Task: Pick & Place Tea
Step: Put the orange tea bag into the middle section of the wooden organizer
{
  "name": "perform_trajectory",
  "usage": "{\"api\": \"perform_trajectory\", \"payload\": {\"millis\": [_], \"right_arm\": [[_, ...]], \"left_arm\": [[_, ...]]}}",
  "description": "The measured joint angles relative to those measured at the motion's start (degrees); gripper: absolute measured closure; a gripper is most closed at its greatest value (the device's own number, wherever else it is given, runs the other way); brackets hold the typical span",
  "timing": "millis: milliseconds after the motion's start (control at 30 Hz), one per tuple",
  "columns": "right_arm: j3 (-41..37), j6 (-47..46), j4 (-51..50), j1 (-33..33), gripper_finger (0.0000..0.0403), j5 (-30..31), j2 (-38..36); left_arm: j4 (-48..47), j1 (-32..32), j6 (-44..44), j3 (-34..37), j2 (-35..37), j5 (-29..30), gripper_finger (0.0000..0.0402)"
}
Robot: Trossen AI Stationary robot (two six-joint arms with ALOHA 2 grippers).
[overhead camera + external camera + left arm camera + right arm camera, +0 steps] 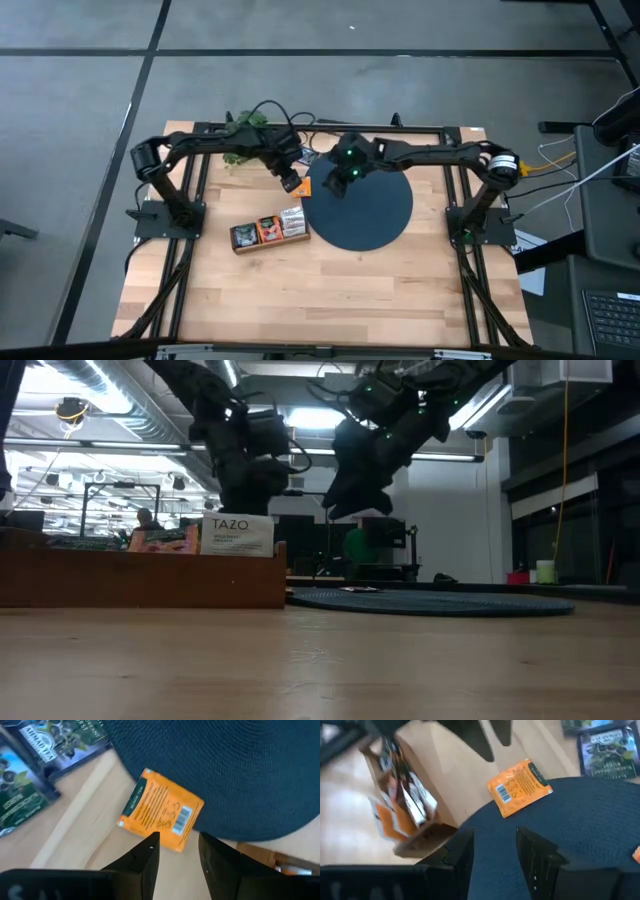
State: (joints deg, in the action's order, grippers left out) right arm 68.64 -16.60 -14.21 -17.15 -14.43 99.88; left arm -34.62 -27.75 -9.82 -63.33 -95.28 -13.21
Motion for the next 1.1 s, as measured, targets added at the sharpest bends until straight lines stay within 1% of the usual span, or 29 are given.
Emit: {"api": "perform_trajectory", "payload": {"millis": [167,300,433,533,700,800,967,1100], "right_arm": [[0.0,6.7,0.3,1.8,0.0257,2.7,1.3],[0.0,7.5,0.2,2.5,0.0257,5.8,1.4],[-0.9,2.0,0.2,1.9,0.0257,6.5,1.4],[-4.2,-2.2,2.7,0.4,0.0257,4.8,1.4],[-10.9,-11.7,14.9,-1.6,0.0257,-1.8,1.4],[-13.6,-17.8,21.0,-2.0,0.0257,-2.3,1.4],[-15.4,-24.1,21.9,-2.1,0.0257,-2.4,1.9],[-16.5,-30.3,25.5,-2.2,0.0257,-5.1,4.0]], "left_arm": [[1.1,0.0,-1.5,0.0,-2.1,0.0,0.0274],[1.4,0.7,-1.5,0.0,-4.0,0.6,0.0283],[1.3,1.6,-1.5,0.0,-6.2,1.1,0.0293],[0.9,2.3,-1.4,0.0,-7.6,1.2,0.0300],[1.5,3.0,-0.1,0.0,-9.7,2.4,0.0312],[1.8,2.9,-0.1,0.5,-11.0,4.2,0.0323],[6.6,2.8,-0.7,4.9,-10.6,4.3,0.0344],[11.0,2.6,-1.6,7.3,-10.3,2.4,0.0361]]}}
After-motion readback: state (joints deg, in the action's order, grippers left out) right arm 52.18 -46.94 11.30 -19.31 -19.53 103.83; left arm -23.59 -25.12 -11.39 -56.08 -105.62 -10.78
